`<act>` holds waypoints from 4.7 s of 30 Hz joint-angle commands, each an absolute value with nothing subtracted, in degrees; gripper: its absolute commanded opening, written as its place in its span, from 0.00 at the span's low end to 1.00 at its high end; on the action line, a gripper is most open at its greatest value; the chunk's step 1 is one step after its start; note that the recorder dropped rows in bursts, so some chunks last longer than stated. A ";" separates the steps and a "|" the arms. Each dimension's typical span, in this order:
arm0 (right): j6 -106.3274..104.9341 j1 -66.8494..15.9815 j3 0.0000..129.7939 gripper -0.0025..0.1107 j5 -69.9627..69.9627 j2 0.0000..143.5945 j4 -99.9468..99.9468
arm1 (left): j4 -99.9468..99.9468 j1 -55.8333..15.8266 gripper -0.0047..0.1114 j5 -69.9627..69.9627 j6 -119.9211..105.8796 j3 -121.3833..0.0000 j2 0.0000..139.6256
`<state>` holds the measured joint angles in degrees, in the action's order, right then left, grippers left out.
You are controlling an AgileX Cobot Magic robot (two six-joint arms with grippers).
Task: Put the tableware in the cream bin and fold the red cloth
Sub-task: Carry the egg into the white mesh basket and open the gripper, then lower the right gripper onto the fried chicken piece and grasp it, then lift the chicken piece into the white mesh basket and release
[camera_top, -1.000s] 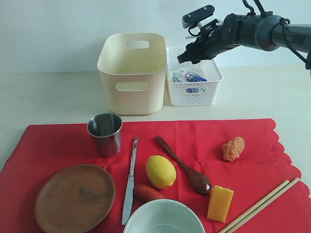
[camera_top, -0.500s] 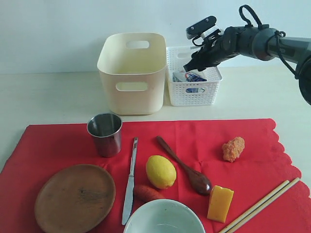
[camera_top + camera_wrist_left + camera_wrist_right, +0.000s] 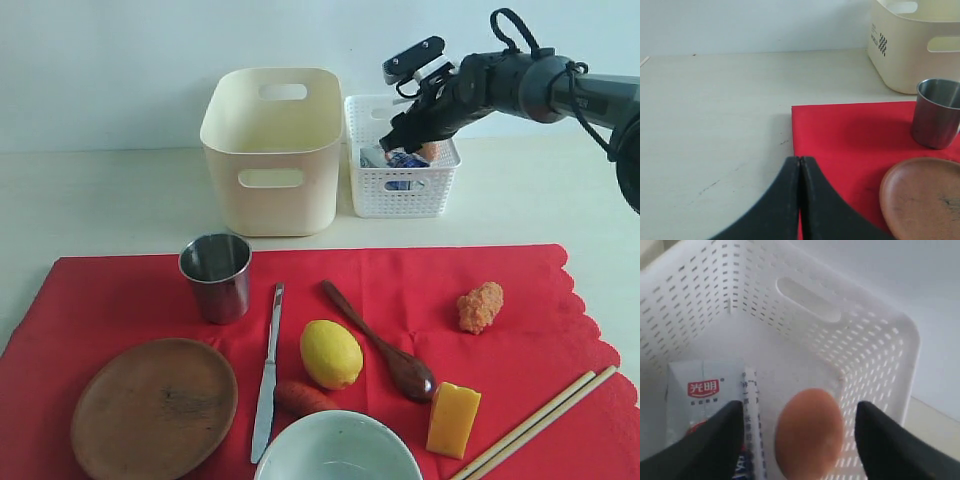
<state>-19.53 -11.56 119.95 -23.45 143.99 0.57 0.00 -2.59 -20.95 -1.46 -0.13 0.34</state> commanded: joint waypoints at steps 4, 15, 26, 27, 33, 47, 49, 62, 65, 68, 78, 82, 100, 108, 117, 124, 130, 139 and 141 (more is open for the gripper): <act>-14.10 -11.05 120.35 0.66 -34.16 138.45 0.00 | -0.58 -2.58 0.04 -20.48 -1.39 0.00 0.00; -8.68 -11.05 120.35 0.63 -57.03 128.47 -0.55 | -0.58 -2.58 0.04 -20.48 -1.39 0.00 0.00; -6.66 -12.71 116.82 0.63 -69.96 123.60 0.60 | -0.58 -2.58 0.04 -20.48 -1.49 0.00 0.00; -6.66 -13.58 114.52 0.63 -69.96 122.54 0.60 | -0.58 -2.58 0.04 -20.48 -1.49 0.00 0.00; -10.67 -18.50 102.28 0.63 -65.32 116.76 0.60 | -0.58 -2.58 0.04 -20.48 -1.49 0.00 0.00; -33.96 -21.37 86.18 0.63 -68.04 108.03 2.48 | -0.58 -2.58 0.04 -20.48 -1.49 0.00 0.00; -33.96 -21.37 85.22 0.63 -67.28 108.03 0.61 | -0.58 -2.58 0.04 -20.48 -1.49 0.00 0.00; -36.61 -21.37 84.27 0.63 -66.49 114.27 2.44 | -0.58 -2.58 0.04 -20.48 -1.49 0.00 0.00; -38.31 -21.37 84.27 0.63 -66.09 116.69 -0.59 | -0.58 -2.58 0.04 -20.48 -1.49 0.00 0.00; -38.22 -21.37 84.27 0.63 -66.09 118.46 -3.55 | -0.58 -2.58 0.04 -20.48 -1.49 0.00 0.00; -59.55 -21.37 84.27 0.51 -63.26 119.23 -2.83 | -0.58 -2.58 0.04 -20.48 -1.49 0.00 0.00; -63.67 -21.37 84.27 0.50 -66.23 119.23 -3.10 | -0.58 -2.58 0.04 -20.48 -1.49 0.00 0.00; -62.26 -21.37 84.27 0.48 -68.12 121.47 -9.25 | -0.58 -2.58 0.04 -20.48 -1.49 0.00 0.00; -61.38 -21.37 84.27 0.48 -63.78 122.43 -10.66 | -0.58 -2.58 0.04 -20.48 -1.49 0.00 0.00; -59.25 -21.37 84.27 0.48 -61.18 125.91 -13.72 | -0.58 -2.58 0.04 -20.48 -1.49 0.00 0.00; -55.21 -21.37 84.27 0.28 -59.01 126.68 -14.06 | -0.58 -2.58 0.04 -20.48 -1.49 0.00 0.00; -55.21 -21.37 84.27 0.02 -62.81 126.58 -14.16 | -0.58 -2.58 0.04 -20.48 -1.49 0.00 0.00; -52.49 -21.37 84.40 0.02 -64.29 122.98 -13.55 | -0.58 -2.58 0.04 -20.48 -1.49 0.00 0.00; -52.15 -21.37 84.40 0.02 -64.42 121.69 -13.40 | -0.58 -2.58 0.04 -20.48 -1.49 0.00 0.00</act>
